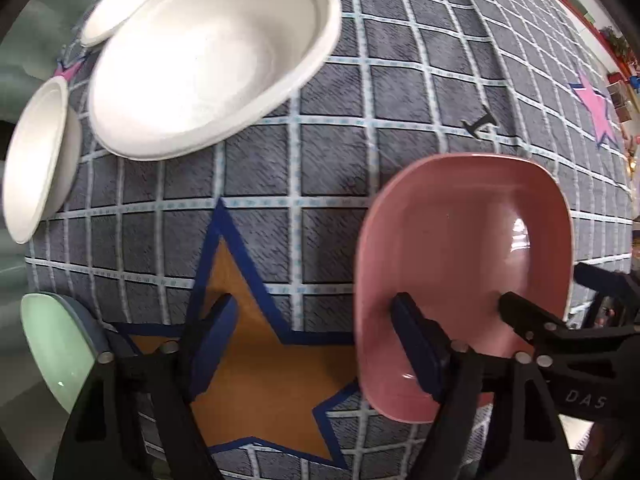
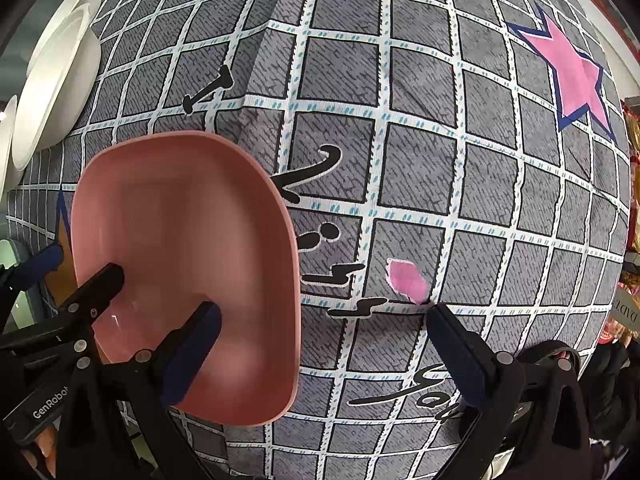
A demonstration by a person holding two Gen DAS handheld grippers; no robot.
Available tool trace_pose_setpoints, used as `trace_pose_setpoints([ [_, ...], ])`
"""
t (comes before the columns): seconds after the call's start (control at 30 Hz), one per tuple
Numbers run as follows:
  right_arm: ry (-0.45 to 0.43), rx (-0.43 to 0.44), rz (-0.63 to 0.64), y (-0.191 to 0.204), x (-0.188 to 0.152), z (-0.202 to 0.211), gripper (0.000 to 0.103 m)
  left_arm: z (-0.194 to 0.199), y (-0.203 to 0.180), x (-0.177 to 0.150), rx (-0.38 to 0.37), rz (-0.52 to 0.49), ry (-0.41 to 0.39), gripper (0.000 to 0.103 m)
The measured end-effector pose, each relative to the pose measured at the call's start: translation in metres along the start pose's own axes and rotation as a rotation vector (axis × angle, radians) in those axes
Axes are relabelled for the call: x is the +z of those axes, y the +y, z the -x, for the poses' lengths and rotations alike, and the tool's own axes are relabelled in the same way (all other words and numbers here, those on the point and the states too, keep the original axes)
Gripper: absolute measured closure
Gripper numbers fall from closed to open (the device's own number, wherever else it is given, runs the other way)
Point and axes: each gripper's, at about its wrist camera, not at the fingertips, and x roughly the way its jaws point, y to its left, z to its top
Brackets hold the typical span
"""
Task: Organize plates and bowls
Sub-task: 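Lift the pink plate with the left gripper and carry it over the green plate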
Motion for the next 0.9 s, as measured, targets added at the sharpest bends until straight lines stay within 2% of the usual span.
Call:
trace_pose_setpoints([
  [0.1, -0.03, 0.014, 0.017, 0.007, -0.005, 0.007, 0.017, -0.003, -0.008, 0.0, -0.018, -0.041, 0.003, 0.043],
  [0.17, -0.046, 0.02, 0.035, 0.013, -0.007, 0.011, 0.038, -0.002, -0.013, -0.001, -0.043, -0.068, 0.008, 0.063],
  [0.2, -0.051, 0.026, 0.038, 0.015, -0.008, 0.012, 0.045, -0.002, -0.017, -0.001, -0.057, -0.085, 0.014, 0.068],
  [0.23, -0.052, 0.045, 0.037, 0.017, -0.008, 0.013, 0.059, -0.003, -0.019, -0.001, -0.068, -0.094, 0.02, 0.076],
  [0.27, -0.046, 0.068, 0.029, 0.017, -0.008, 0.013, 0.07, -0.003, -0.021, -0.002, -0.065, -0.102, 0.027, 0.076],
  [0.43, -0.001, 0.139, -0.037, 0.008, -0.015, 0.007, 0.072, -0.005, -0.02, -0.013, -0.074, -0.113, 0.047, 0.076],
  [0.6, 0.034, 0.137, -0.034, 0.017, -0.037, 0.0, 0.072, -0.009, -0.022, -0.038, -0.03, -0.169, 0.048, 0.076],
  [0.9, 0.057, 0.141, -0.077, 0.028, -0.067, -0.013, 0.072, -0.014, -0.02, -0.087, -0.028, -0.242, 0.046, 0.076],
])
